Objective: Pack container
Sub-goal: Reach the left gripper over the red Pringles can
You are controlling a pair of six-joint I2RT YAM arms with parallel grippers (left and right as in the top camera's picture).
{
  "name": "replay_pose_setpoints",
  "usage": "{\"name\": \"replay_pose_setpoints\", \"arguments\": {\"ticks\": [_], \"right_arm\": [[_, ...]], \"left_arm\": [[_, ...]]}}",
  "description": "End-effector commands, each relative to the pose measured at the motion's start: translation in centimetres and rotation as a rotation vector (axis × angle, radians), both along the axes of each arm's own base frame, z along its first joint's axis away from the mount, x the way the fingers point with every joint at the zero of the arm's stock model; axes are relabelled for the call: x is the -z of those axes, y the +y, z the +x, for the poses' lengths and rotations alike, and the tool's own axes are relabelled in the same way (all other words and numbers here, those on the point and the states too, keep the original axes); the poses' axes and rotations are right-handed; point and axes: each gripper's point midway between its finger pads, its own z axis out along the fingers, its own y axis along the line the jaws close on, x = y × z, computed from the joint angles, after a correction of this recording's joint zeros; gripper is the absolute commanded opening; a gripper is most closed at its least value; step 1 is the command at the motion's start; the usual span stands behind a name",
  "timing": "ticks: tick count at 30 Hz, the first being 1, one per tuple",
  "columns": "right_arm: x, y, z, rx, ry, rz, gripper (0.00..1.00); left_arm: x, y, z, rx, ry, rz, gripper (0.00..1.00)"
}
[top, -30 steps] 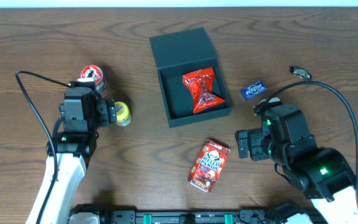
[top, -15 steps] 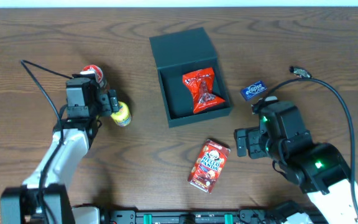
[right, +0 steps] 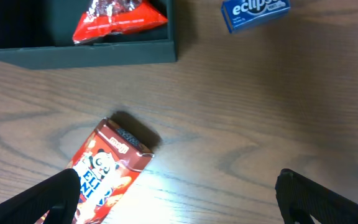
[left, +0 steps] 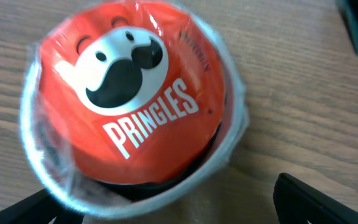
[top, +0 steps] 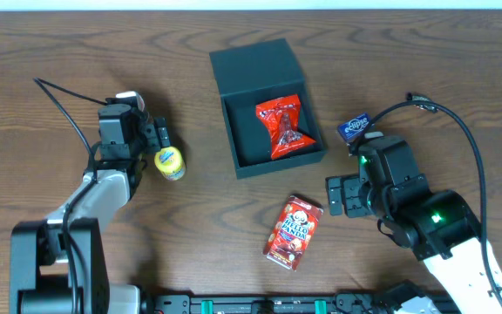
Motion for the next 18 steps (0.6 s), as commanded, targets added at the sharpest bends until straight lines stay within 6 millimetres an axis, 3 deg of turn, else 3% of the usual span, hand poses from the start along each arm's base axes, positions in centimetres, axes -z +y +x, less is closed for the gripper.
{"name": "replay_pose_setpoints", "arguments": {"ticks": [1,18], "right_arm": [[-0.1,-0.3,0.2,0.013,-0.014,-0.019,0.99],[-0.5,-0.4,0.8,0.024,-0.046,-0.025,0.99]], "left_arm": [[0.3,1.0,0.6,-0.037,-0.004,0.035,0.95],[-1.0,2.0,2.2,-0.063,-0.093,0.096,0.95]]}}
